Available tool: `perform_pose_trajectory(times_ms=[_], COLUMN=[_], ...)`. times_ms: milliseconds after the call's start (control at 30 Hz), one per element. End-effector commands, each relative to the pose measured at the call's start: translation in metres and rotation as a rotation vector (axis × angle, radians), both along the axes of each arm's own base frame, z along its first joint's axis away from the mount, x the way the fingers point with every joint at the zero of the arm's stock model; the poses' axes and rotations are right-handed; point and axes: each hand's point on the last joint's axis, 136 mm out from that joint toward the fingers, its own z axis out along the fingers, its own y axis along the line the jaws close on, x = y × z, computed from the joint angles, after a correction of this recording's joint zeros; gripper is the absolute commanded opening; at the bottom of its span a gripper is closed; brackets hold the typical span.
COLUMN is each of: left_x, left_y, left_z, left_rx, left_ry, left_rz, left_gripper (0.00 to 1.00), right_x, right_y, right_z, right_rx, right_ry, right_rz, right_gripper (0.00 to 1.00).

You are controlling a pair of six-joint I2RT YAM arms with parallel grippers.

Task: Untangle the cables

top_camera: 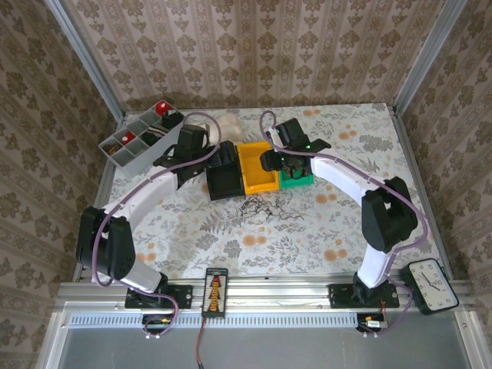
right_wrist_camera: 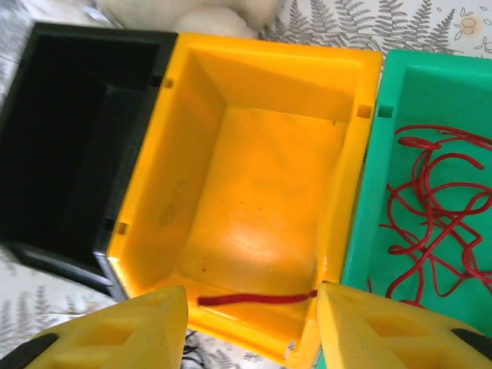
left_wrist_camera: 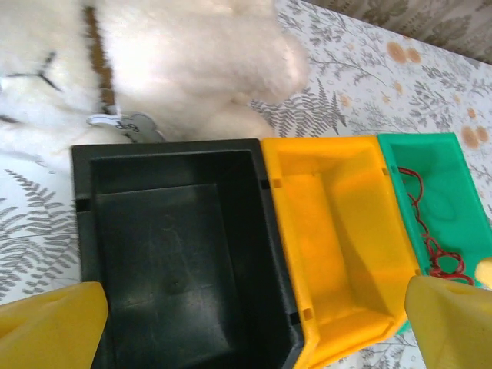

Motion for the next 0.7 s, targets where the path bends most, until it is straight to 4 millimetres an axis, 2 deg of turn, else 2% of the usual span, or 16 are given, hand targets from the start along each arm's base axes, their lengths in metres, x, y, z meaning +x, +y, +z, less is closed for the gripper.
perform_pose_trajectory(times_ms=[0, 167, 333, 433, 533, 667], left_x=[0.009, 0.013, 0.015, 0.014, 0.013, 0.013], left_y=[0.021, 0.024, 0.023, 0.022, 0.022, 0.018], left_z=[0.014, 0.019, 0.018, 0.015, 0.011, 0.010], left_rx=[-0.006, -0.020, -0.018, -0.015, -0.014, -0.001], left_ry=[-0.049, -0.064, -0.062, -0.052, -0.050, -0.058], left_rz=[0.085, 0.087, 0.078, 0.072, 0.076, 0.072], left_gripper=[1.00, 1.00, 1.00, 1.00, 1.00, 1.00], right_x=[0.004, 0.017, 0.026, 0.030, 0.033, 0.044], right_y=[-0.013, -0.011, -0.011, -0.017, -0.025, -0.047], right_z=[-0.014, -0.019, -0.020, -0.015, -0.009, 0.001], right_rx=[-0.171, -0.256, -0.269, -0.288, -0.274, -0.231], right_ry=[0.007, -0.026, -0.050, -0.078, -0.105, -0.139], right_rz=[0.027, 0.049, 0.029, -0.002, -0.035, -0.128], right_gripper=[0.48, 0.45, 0.19, 0.07, 0.04, 0.04])
